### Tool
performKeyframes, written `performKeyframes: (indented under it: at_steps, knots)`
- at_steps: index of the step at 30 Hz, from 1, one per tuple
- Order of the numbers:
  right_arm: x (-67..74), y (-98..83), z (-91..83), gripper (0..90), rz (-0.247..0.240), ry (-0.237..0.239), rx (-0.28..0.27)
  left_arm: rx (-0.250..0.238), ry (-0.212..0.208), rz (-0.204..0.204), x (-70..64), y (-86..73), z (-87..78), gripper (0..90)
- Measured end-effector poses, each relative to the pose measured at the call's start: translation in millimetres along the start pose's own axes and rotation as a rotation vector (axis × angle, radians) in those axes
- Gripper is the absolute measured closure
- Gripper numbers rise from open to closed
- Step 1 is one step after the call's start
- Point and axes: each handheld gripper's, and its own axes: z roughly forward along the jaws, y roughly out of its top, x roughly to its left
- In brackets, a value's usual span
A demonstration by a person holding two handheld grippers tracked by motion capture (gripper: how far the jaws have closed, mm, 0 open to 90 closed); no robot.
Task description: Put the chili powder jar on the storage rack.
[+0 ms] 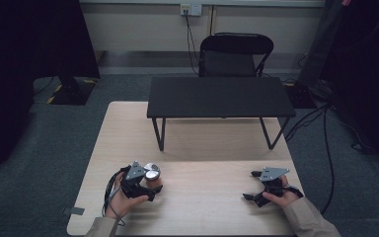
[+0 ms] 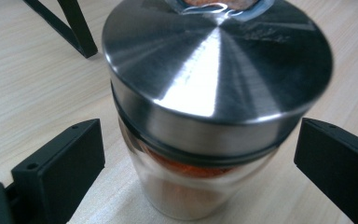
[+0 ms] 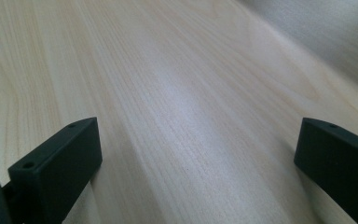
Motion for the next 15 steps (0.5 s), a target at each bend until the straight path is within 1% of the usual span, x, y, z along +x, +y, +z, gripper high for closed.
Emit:
performKeyframes:
  at_steps: [5,7,10,11,12,14,15]
  knots:
    - [0.0,0.0,0.0,0.0,0.000,0.000,0.000,-0.003,-0.002,0.006,0.9,-1.6,2.2,1.8]
    - [0.0,0.0,0.0,0.0,0.000,0.000,0.000,-0.007,-0.010,0.007,2.6,-2.9,2.7,6.5]
    - [0.0,0.0,0.2,0.0,0.000,0.000,-0.001,-0.002,-0.009,0.011,3.4,-3.2,4.6,8.7]
    - [0.0,0.0,0.2,0.0,0.000,0.000,-0.001,0.001,-0.011,0.019,4.1,-3.0,5.1,8.7]
    - [0.0,0.0,0.2,0.0,0.000,0.000,-0.001,0.003,-0.012,0.023,4.4,-3.2,5.6,11.6]
    - [0.0,-0.1,0.2,0.0,0.000,0.000,-0.001,-0.003,-0.010,0.020,4.2,-4.6,6.9,13.0]
    - [-0.1,-0.1,0.2,0.0,0.000,0.000,-0.001,0.003,-0.010,0.026,4.9,-3.8,7.2,14.2]
